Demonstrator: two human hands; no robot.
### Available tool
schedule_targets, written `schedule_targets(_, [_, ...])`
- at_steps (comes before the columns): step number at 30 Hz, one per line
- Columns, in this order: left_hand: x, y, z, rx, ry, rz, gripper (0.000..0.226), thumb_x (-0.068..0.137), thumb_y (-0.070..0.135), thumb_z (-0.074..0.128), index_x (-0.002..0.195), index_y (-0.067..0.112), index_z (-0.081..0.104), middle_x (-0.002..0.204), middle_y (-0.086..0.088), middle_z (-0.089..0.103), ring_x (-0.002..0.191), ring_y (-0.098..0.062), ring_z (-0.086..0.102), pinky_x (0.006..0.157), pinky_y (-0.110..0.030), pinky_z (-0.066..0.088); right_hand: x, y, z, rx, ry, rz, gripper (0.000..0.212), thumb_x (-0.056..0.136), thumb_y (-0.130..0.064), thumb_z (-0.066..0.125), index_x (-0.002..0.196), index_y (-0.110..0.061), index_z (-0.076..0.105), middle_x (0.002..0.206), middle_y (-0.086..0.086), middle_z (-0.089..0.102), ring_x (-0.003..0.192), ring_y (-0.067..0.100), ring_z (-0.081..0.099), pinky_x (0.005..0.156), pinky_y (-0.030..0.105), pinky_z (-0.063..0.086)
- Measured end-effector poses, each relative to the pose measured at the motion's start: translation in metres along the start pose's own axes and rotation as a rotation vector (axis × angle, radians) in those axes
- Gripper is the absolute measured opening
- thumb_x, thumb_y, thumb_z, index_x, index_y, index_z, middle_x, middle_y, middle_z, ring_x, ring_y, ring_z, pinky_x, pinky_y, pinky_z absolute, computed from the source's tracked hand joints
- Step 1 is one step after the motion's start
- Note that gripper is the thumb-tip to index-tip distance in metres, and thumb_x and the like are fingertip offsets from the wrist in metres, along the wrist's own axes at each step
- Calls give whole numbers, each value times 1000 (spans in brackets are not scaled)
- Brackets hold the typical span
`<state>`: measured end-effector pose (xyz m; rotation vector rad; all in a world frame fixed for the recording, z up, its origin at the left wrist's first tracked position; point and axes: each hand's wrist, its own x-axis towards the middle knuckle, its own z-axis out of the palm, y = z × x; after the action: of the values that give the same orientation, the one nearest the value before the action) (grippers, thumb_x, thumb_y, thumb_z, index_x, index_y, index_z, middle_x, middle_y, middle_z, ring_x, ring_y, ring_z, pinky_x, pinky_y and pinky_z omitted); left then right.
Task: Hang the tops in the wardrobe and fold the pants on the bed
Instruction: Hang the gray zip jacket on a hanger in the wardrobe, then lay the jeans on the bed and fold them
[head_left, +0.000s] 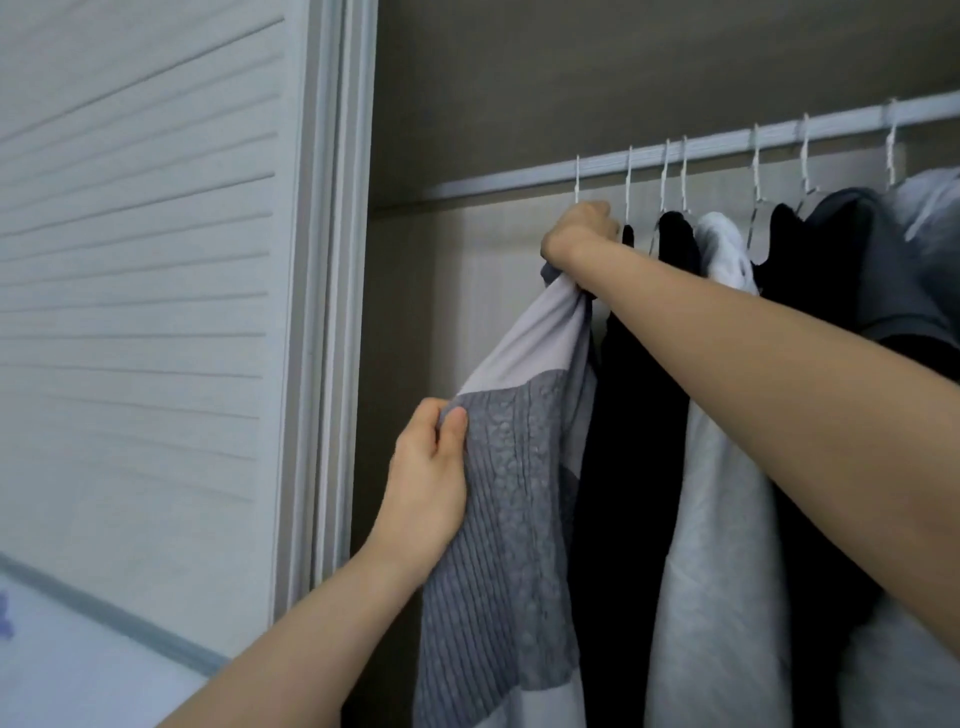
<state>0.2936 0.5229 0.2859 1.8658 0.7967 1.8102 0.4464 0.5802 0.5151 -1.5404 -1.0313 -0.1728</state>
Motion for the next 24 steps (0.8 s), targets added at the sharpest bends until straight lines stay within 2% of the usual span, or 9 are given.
schedule_targets(2, [-12, 3, -7, -61, -80, -30, 34, 98, 40, 49, 91, 8, 60, 87, -12, 62, 73, -4, 55, 70, -22, 42, -24, 2, -7, -88, -31, -52, 56, 93, -12, 52, 142, -7, 24, 146, 16, 28, 127, 35, 42, 99, 35, 38])
schedule_targets(4, [-24, 4, -17, -1, -178, -42, 34, 87, 46, 64, 92, 13, 61, 85, -4, 66, 75, -4, 62, 70, -22, 49, -53, 8, -13, -189, -96, -138, 61, 91, -17, 52, 143, -9, 20, 145, 19, 23, 127, 40, 40, 103, 39, 37])
schedule_targets(6, [-39, 0, -28, 137, -274, -81, 33, 79, 37, 76, 98, 17, 58, 92, 3, 67, 84, -6, 65, 73, -27, 55, -89, 20, -16, -239, -188, -230, 75, 88, -22, 56, 147, -8, 11, 147, 22, 19, 128, 43, 37, 106, 41, 37])
schedule_targets(8, [-59, -6, -38, 270, -322, -92, 31, 81, 26, 75, 104, 19, 55, 98, 5, 65, 89, -7, 64, 77, -29, 56, -129, 38, -23, -211, -285, -292, 82, 87, -26, 58, 148, -8, 4, 150, 23, 20, 132, 42, 34, 106, 41, 37])
schedule_targets(12, [-111, -19, -59, 329, -335, -105, 30, 87, 5, 64, 108, 23, 53, 90, 2, 64, 77, -6, 63, 70, -13, 51, -220, 82, -40, -116, -445, -366, 75, 92, -23, 53, 149, -13, 6, 149, 18, 24, 129, 37, 39, 100, 36, 36])
schedule_targets(16, [-176, -28, -91, 340, -353, -248, 36, 89, 7, 62, 117, 26, 51, 98, 7, 62, 83, -7, 62, 67, -8, 47, -307, 123, -50, -46, -501, -414, 76, 91, -19, 57, 150, -12, 11, 150, 14, 30, 133, 30, 40, 108, 32, 31])
schedule_targets(20, [-253, -37, -137, 372, -303, -364, 36, 89, 8, 62, 114, 32, 53, 97, 11, 65, 86, -6, 64, 72, -15, 51, -397, 156, -51, 12, -714, -392, 67, 94, -24, 56, 148, -18, 17, 148, 1, 38, 112, 20, 54, 100, 30, 39])
schedule_targets(22, [-295, -39, -161, 393, -261, -463, 37, 89, 8, 63, 114, 33, 53, 95, 12, 67, 84, -5, 64, 73, -22, 54, -441, 172, -47, 66, -842, -341, 65, 95, -27, 55, 147, -23, 18, 145, -4, 40, 115, 14, 52, 100, 30, 41])
schedule_targets(24, [-336, -40, -183, 425, -234, -559, 37, 88, 8, 64, 113, 34, 54, 92, 11, 68, 82, -4, 64, 71, -20, 53, -482, 189, -40, 123, -975, -273, 61, 95, -27, 54, 145, -27, 20, 141, -7, 44, 120, 10, 50, 96, 25, 44])
